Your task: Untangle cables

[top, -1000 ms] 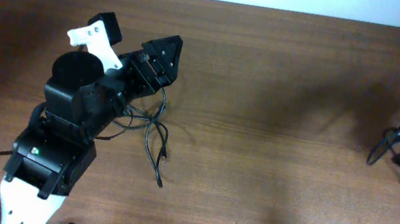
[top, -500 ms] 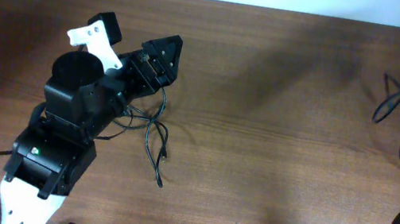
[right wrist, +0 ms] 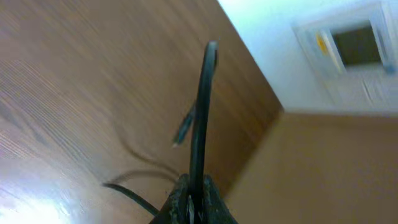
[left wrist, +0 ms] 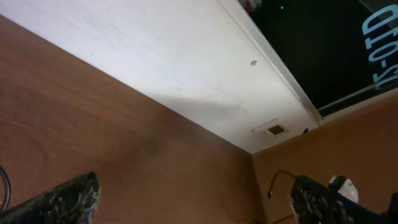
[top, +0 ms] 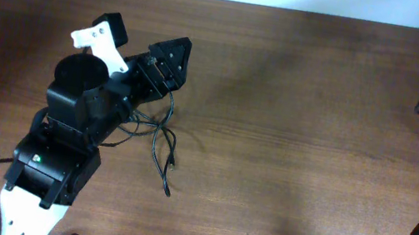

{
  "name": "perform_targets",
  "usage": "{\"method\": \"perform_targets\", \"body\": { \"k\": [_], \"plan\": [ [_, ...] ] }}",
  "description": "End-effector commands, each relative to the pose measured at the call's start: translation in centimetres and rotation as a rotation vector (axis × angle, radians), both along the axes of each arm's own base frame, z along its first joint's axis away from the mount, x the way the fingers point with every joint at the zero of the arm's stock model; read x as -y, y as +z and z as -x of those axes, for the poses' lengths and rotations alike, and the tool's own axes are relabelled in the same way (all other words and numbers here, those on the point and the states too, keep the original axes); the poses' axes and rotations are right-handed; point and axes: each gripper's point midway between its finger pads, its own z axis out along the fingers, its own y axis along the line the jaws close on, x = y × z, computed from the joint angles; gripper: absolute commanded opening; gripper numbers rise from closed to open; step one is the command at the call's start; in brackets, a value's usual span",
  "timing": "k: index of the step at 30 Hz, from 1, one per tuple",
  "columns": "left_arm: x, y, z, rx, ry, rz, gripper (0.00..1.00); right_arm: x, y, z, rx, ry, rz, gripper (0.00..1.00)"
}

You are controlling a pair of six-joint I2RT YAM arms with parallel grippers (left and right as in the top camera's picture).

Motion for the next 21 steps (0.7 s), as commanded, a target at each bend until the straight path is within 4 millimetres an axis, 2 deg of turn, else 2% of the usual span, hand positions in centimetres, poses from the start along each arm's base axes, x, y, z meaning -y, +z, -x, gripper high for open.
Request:
{"method": "perform_targets", "body": {
  "k": [1,4,5,7,10,13,15,17,19,21],
  "plan": [
    [0.0,0.4,0.3,0.006,-0.009,0.004,1.0,6.4,2.8,2.4,-0.006,-0.276,0.227,0.04],
    [-0.1,0.0,0.4,-0.011,-0.009,-0.001,1.0,9.7,3.3,4.1,0.036,-0.4,0.21,0.04],
    [-0.1,-0.1,0.4,-0.014,-0.009,-0.002,1.0,11.5,3.3,5.3,0.058,-0.479,0.183,0.04],
    [-0.1,-0.1,0.4,-0.014,-0.009,-0.002,1.0,13.8,3.1,7.1,0.083,-0.548,0.137,0.04],
    [-0.1,-0.1,0.5,-0.015,-0.009,-0.002,0.99,18.0,2.1,11.2,0.097,-0.702,0.076,0.04],
    [0.0,-0.1,0.5,-0.019,-0.007,0.009,0.99,20.4,0.8,13.9,0.114,-0.788,-0.002,0.04],
    [0.1,-0.1,0.5,-0.021,-0.013,0.014,0.99,20.9,0.0,14.6,0.125,-0.784,-0.059,0.04],
    [0.3,-0.1,0.6,-0.022,-0.024,0.016,0.99,21.3,0.0,15.3,0.128,-0.795,-0.064,1.0],
    [0.3,-0.1,0.6,-0.022,-0.024,0.016,0.99,20.9,0.1,14.5,0.151,-0.761,-0.093,0.99],
    [0.3,-0.1,0.6,-0.022,-0.024,0.016,0.99,18.9,0.6,12.1,0.217,-0.645,-0.195,0.99]
  ]
}}
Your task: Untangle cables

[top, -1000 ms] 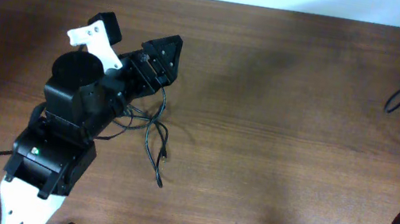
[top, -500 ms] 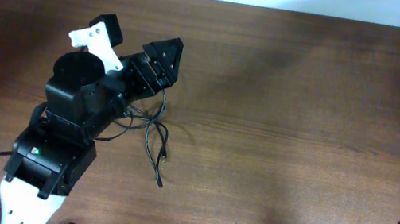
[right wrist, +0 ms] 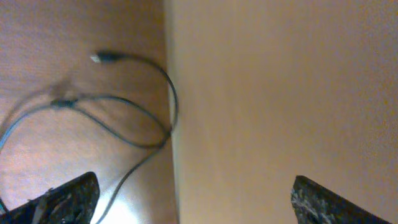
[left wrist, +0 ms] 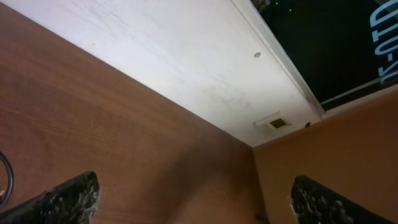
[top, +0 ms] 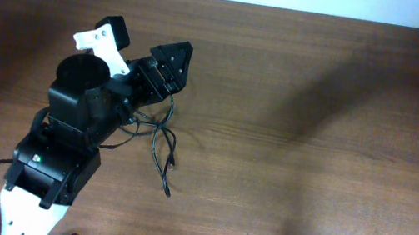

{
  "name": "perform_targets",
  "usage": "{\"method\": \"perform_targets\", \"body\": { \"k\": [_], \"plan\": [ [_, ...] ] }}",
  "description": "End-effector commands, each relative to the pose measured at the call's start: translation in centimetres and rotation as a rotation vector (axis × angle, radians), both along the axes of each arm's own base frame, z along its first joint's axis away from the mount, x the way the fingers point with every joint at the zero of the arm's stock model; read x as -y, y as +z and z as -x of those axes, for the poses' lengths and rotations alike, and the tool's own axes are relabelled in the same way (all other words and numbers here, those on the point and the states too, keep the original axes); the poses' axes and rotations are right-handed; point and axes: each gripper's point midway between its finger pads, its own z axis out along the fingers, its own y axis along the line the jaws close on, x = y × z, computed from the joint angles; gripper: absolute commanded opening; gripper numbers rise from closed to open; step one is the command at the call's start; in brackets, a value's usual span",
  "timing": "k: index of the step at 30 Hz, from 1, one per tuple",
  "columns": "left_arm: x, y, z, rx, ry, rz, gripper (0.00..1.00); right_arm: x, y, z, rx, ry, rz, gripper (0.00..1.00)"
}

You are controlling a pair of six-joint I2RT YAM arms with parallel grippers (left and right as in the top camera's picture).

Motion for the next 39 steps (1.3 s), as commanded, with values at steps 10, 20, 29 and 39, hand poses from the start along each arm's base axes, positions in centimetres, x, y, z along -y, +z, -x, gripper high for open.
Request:
{"method": "perform_targets", "body": {
  "k": [10,20,29,39],
  "plan": [
    [-0.1,1.2,0.5,0.162,-0.086,-0.264,0.99,-19.0,7.0,-12.2,0.615,0.756,-0.547,0.99],
    [-4.6,0.4,2.6,0.083,0.116,-0.331,0.99,-41.1,3.5,-18.3,0.297,1.099,-0.712,0.96],
    [-9.7,3.0,6.8,0.113,0.372,-0.242,0.99,-54.1,-0.6,-14.4,-0.079,1.228,-0.742,0.98],
    [-14.1,1.5,9.7,0.03,0.585,-0.29,1.0,-61.4,-2.3,-10.6,-0.303,1.108,-0.813,0.98]
  ]
}}
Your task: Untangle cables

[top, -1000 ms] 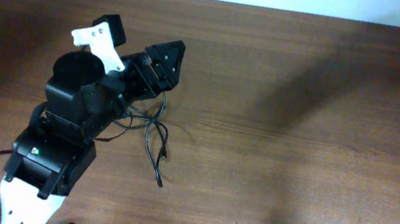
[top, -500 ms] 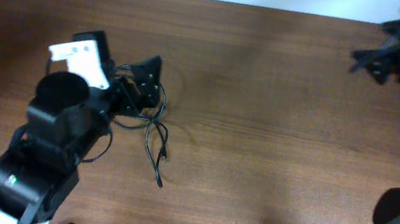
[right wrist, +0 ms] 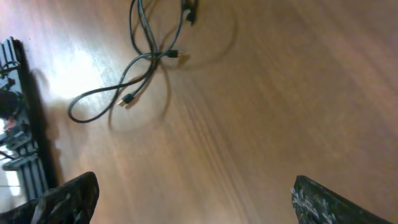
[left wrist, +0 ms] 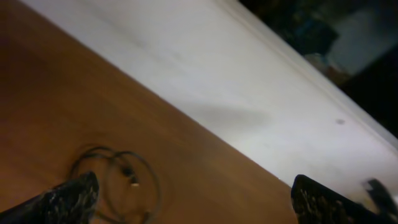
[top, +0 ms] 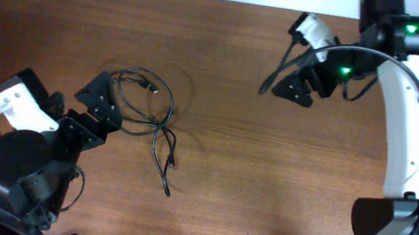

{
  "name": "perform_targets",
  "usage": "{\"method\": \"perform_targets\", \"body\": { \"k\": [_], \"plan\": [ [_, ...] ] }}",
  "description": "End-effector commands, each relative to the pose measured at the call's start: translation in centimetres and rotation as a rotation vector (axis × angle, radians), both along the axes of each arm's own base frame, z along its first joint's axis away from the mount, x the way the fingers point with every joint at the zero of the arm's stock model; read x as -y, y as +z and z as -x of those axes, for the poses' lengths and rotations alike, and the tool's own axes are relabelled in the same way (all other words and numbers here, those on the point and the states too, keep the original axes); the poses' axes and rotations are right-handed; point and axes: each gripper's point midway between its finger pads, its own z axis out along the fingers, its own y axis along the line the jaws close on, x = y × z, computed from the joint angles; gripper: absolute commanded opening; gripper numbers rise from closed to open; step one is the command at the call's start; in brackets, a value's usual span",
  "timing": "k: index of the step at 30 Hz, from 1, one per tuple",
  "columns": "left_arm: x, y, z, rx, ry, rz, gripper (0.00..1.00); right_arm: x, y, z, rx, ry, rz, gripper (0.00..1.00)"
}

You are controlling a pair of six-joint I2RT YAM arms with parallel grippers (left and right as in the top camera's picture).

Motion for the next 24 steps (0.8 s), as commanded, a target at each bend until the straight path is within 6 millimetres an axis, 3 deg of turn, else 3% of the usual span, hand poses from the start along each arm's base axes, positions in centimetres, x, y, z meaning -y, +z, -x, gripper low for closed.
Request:
{"method": "perform_targets", "body": {
  "k": [1,4,7,12,18,21,24],
  "plan": [
    [-2.6,0.2,1.0,-0.006,0.139,-0.032,0.99,-2.2,0.0,0.8,-0.038,-0.009,0.015,0.98],
    [-2.8,-1.3,1.5,-0.071,0.137,-0.056,0.99,-3.8,-0.6,1.5,-0.056,-0.03,0.081,0.98],
    [-3.0,-3.1,2.3,-0.156,0.136,-0.088,0.99,-3.6,-0.5,2.2,0.008,-0.057,0.23,0.98],
    [-3.1,-3.5,2.5,-0.172,0.136,-0.094,0.99,-4.0,5.6,5.7,0.151,-0.08,0.186,0.98],
    [-3.9,-5.0,3.4,-0.243,0.177,-0.104,0.99,0.1,12.6,10.2,0.366,-0.331,0.255,0.98],
    [-4.5,-6.3,4.5,-0.297,0.232,-0.062,0.99,2.1,14.3,12.2,0.432,-0.437,0.299,0.98],
    [-5.5,-6.0,4.7,-0.276,0.299,-0.059,0.99,4.0,14.5,12.5,0.451,-0.543,0.369,0.99]
  ]
}}
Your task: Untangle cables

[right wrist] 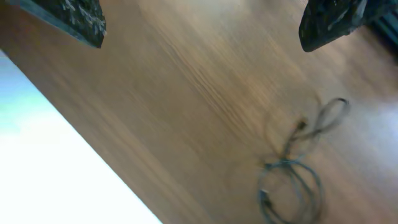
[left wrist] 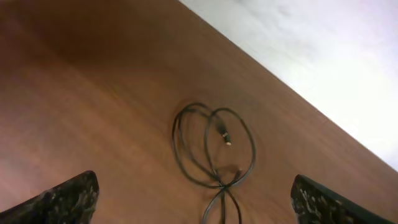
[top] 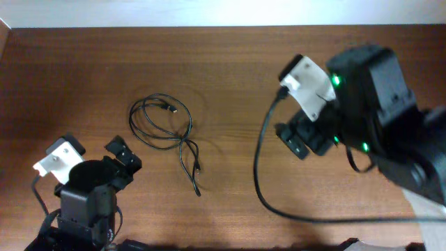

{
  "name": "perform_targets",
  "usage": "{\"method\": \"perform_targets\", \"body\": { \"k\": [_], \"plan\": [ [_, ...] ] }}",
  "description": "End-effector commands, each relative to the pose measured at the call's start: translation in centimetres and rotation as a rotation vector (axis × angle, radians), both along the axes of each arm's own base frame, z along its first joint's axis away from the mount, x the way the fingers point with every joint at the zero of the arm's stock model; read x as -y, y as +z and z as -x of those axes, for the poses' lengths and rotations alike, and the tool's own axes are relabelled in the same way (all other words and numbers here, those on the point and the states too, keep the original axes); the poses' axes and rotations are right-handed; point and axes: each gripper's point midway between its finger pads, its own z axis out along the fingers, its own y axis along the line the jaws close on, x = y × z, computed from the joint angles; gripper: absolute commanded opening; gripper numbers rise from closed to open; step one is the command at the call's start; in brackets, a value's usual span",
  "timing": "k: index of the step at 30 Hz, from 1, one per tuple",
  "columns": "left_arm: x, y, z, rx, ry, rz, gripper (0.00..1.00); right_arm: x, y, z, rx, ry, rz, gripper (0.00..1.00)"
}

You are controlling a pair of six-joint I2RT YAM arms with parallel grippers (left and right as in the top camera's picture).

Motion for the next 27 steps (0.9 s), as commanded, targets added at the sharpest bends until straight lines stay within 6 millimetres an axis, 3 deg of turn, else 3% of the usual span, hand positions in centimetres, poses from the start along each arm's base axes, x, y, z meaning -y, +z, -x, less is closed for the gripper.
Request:
{"method": "perform_targets", "body": {
  "k": [1,4,8,12,21,24,27],
  "plan": [
    [-2.3,1.5,0.6,0.08,0.165,0.004,0.99,3.4,0.5,-1.1,0.069,-0.237,0.08,0.99],
    [-3.2,2.2,0.4,0.116,0.227,-0.018,0.99,2.8,1.4,-2.0,0.111,-0.241,0.044,0.99],
    [-2.1,0.7,-0.2,0.036,0.172,-0.009,0.99,1.7,2.8,-3.5,0.177,-0.24,-0.017,0.99],
    [-1.7,-0.6,-1.1,-0.113,0.036,-0.197,0.99,1.1,2.6,-3.3,0.179,-0.152,0.026,0.99],
    [-0.8,-3.6,-3.9,-0.329,-0.083,-0.367,0.99,0.8,2.2,-2.9,0.151,-0.142,0.008,0.99],
    [-0.7,-4.8,-4.3,-0.39,-0.095,-0.382,0.99,1.4,0.3,-1.9,0.06,-0.176,0.034,0.99],
    [0.1,-5.0,-4.5,-0.381,-0.127,-0.347,0.99,2.2,-3.0,-1.7,-0.05,-0.262,0.072,0.99]
  ]
}}
